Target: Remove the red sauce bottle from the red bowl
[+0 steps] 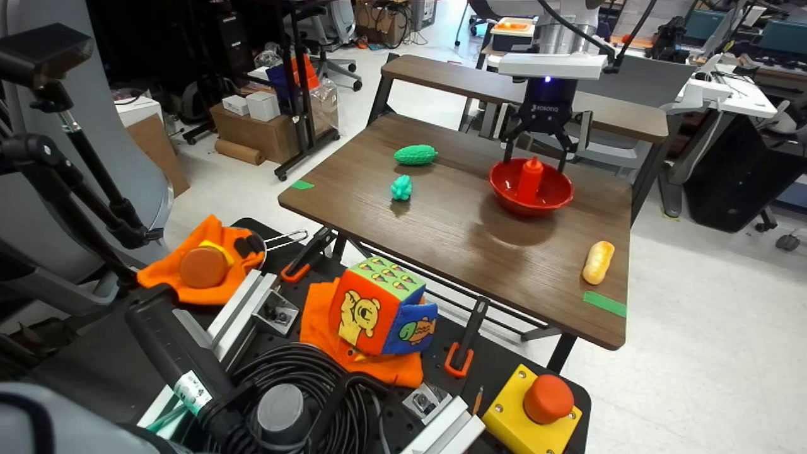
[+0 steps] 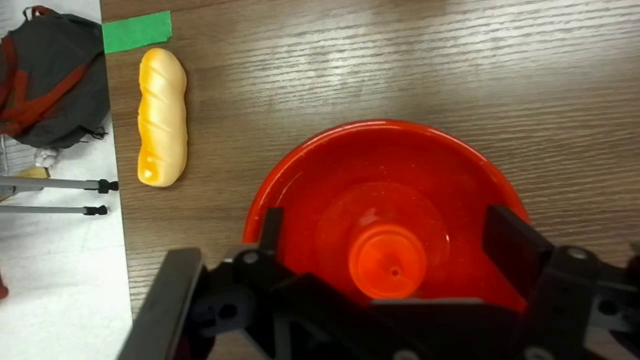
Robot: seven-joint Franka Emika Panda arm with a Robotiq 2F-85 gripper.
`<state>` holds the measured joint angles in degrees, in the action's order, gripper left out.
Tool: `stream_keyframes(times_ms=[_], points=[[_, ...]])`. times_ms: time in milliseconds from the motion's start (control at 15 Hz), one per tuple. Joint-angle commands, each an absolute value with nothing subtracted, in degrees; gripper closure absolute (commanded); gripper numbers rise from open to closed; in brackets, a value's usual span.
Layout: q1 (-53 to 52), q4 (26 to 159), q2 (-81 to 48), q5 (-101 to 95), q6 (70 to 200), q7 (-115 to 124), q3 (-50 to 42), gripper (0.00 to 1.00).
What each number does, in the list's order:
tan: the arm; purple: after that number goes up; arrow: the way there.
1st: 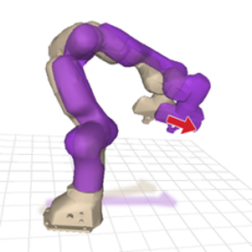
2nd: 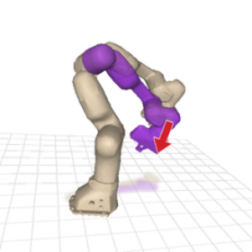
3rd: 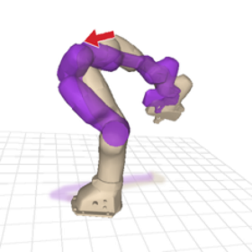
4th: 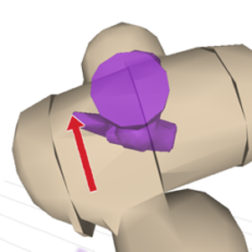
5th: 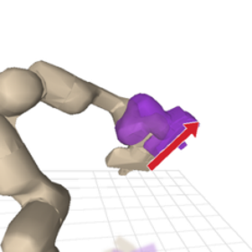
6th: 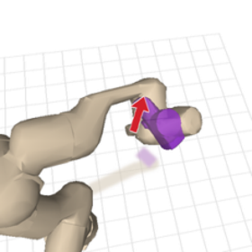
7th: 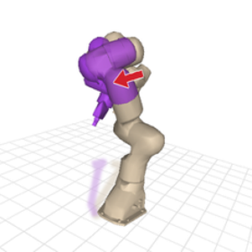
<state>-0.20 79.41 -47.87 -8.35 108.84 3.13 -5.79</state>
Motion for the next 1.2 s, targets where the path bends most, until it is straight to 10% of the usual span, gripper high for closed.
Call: stream_keyframes(times_ms=[0,200,333,867,1133], points=[[-1.1,73.5,-51.9,-10.1,105.3,5.3,-6.4,0.0],[-1.3,70.3,-54.1,-10.3,103.4,6.3,-6.5,0.0],[-1.4,68.3,-55.5,-10.5,102.2,6.8,-6.6,0.28],[-1.4,62.8,-58.0,-10.6,96.0,6.2,-6.3,0.87],[-1.0,68.6,-49.6,-9.9,96.3,1.9,-4.7,0.87]])
